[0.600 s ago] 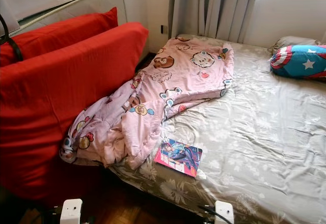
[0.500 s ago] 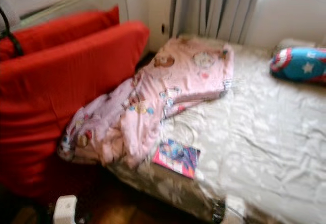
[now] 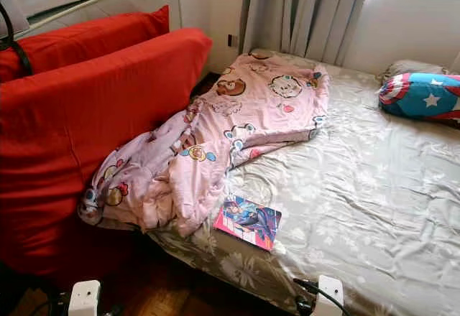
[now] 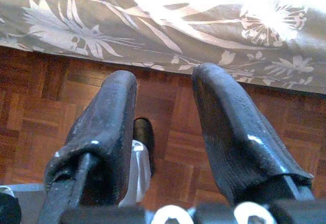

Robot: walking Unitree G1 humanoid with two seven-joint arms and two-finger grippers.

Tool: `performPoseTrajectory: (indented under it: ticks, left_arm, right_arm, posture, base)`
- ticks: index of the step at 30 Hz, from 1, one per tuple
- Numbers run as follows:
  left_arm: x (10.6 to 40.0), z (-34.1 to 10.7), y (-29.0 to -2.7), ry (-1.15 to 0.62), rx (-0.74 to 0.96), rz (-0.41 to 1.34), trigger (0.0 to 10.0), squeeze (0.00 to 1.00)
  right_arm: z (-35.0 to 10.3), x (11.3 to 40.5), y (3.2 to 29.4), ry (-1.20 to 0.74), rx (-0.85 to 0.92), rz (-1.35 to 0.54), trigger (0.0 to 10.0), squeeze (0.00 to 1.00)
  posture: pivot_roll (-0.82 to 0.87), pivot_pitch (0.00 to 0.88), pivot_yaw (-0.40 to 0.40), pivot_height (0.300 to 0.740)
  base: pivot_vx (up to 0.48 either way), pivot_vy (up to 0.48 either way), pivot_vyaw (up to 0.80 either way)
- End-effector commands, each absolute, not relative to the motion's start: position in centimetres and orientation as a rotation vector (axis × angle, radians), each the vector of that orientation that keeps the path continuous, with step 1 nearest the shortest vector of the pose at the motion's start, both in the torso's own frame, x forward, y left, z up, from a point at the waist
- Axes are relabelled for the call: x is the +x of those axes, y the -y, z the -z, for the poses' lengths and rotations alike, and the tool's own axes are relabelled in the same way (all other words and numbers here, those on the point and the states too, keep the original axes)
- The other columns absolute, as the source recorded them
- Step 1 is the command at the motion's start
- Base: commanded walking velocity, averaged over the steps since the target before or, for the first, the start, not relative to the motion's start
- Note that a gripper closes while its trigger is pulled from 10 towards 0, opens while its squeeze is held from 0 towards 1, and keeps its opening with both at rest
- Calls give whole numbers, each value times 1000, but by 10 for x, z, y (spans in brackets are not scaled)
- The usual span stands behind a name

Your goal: Clean up the room

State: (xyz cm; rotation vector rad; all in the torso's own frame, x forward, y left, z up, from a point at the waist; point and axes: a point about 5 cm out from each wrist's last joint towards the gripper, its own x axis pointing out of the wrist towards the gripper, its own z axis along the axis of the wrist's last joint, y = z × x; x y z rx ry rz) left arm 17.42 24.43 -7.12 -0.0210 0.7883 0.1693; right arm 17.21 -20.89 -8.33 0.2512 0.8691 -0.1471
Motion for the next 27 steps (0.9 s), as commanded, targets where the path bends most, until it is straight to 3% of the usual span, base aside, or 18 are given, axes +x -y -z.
performPoseTrajectory:
  ticks: [1,6,11,18,27]
  left_arm:
    - [185,64,-246,-719,-28,-181,10000,0]
    - [203,52,-246,-628,-33,-186,10000,0]
    - [233,26,-235,-403,-19,-126,10000,0]
    - [238,9,-228,-243,3,-101,10000,0]
    - [232,-4,-219,-138,-2,-62,10000,0]
  right_arm:
    - [79,180,209,-824,264,139,10000,0]
    - [70,196,206,-734,294,124,10000,0]
    - [59,213,200,-650,304,80,10000,0]
    - [49,226,191,-555,331,44,10000,0]
    - [15,252,198,-308,71,-17,10000,0]
  posture:
    - [89,0,-72,740]
    - [85,0,-70,740]
    - [86,0,-69,740]
    - [82,0,-77,740]
    - [75,0,-66,740]
  base:
    - [0,0,0]
    - [0,0,0]
    - [0,0,0]
    - [0,0,0]
    - [0,0,0]
